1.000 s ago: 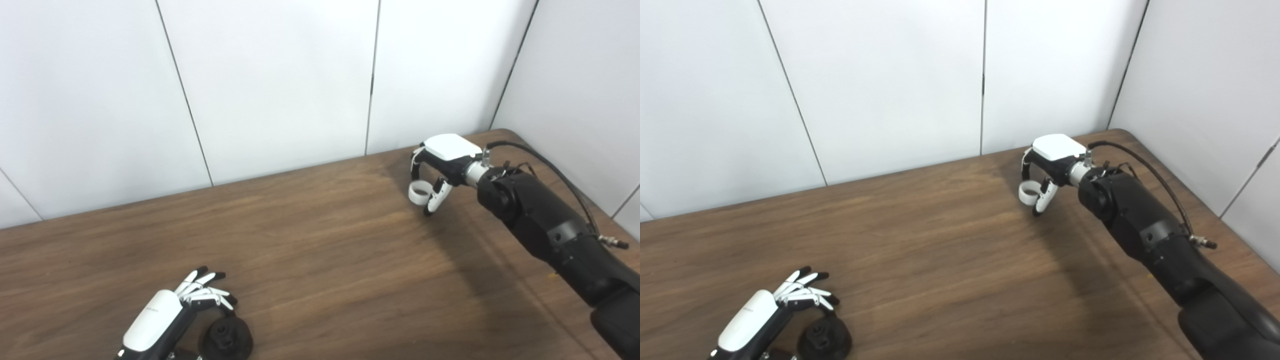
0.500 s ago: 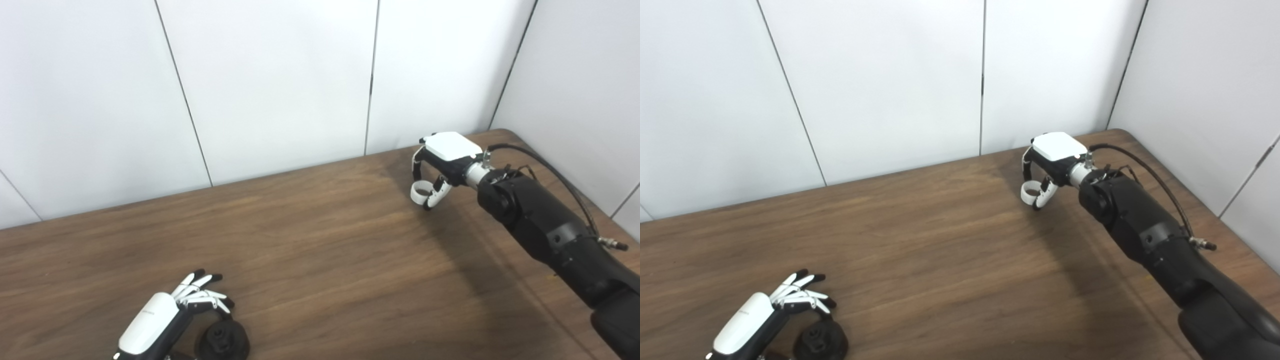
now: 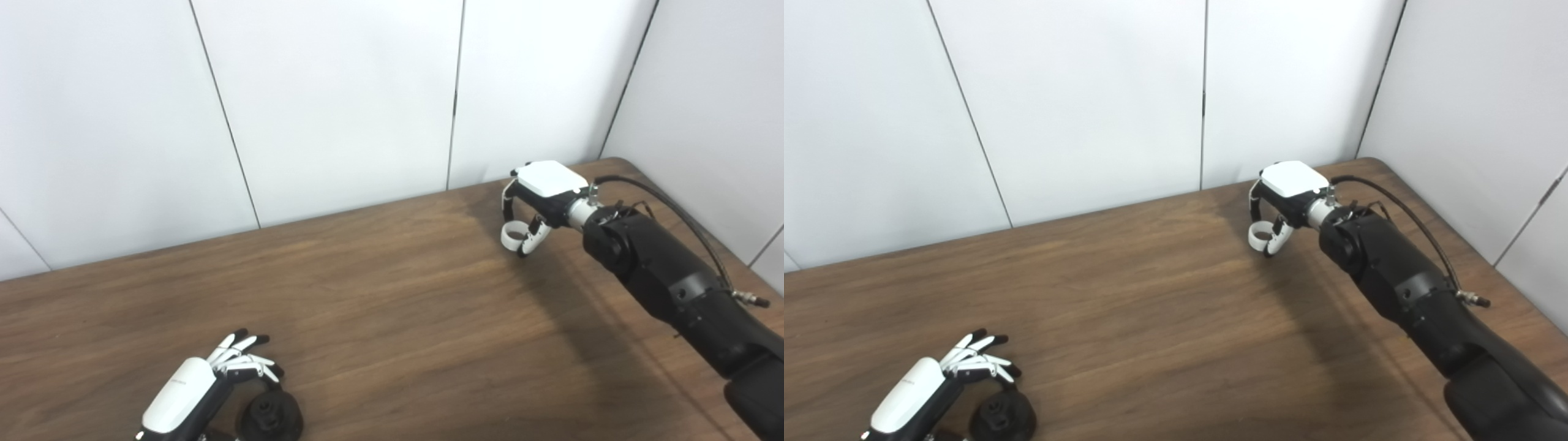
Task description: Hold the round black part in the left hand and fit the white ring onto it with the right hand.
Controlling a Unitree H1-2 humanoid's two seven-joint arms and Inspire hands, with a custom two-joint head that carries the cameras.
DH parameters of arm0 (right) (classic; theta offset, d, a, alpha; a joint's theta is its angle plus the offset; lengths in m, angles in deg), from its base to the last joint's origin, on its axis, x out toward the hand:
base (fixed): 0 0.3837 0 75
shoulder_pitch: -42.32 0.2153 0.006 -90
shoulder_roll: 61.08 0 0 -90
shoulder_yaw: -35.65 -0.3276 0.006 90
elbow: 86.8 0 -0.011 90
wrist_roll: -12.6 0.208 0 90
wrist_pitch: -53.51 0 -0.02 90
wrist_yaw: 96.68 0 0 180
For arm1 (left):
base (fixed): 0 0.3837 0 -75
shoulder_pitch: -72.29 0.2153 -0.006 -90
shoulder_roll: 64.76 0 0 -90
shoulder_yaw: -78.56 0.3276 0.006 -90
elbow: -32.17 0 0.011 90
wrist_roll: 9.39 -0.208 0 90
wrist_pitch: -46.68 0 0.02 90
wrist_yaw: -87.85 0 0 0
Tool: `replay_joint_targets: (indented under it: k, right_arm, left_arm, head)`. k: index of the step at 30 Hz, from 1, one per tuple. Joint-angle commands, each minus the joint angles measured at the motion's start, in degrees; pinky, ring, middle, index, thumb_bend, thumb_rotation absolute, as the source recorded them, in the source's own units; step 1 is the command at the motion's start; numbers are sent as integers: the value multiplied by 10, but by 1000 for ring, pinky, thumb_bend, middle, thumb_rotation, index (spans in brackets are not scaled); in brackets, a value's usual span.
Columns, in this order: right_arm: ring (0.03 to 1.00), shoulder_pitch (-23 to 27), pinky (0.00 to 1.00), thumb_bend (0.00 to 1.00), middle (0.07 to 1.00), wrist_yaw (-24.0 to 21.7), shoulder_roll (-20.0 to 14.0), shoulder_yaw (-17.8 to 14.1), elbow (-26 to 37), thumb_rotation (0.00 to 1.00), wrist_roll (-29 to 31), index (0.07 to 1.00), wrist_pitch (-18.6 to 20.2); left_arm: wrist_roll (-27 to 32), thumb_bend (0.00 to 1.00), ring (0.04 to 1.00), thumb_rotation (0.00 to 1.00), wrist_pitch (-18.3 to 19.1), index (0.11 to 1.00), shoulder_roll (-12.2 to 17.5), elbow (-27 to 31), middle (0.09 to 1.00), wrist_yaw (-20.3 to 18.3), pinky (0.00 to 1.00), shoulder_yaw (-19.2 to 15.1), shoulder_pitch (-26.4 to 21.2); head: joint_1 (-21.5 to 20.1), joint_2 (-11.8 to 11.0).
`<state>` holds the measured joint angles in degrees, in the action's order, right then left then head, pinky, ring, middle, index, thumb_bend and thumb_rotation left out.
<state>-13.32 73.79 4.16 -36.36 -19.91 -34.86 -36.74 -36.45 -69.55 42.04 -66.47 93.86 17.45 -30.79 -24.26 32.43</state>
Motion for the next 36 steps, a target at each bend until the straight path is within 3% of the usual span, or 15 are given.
replay_joint_targets:
  k: [1,20,36]
  right_arm:
    - [951,24,1000,526,762,2,-13,-8,26,142,0,481,-2]
    - [951,33,1000,526,752,-23,-9,-13,96,139,6,481,-28]
    - [952,48,1000,526,745,-90,20,-14,229,140,35,480,-67]
  left_arm:
    - [3,524,916,57,-7,482,6,1,697,11,1000,2,-17]
    - [-4,524,910,57,-7,482,1,-34,691,46,1000,30,-34]
    - [-25,524,902,60,-7,482,-46,-62,686,28,1000,25,-49]
  head:
    - [-2,-1]
    - [8,-4]
    - [40,5]
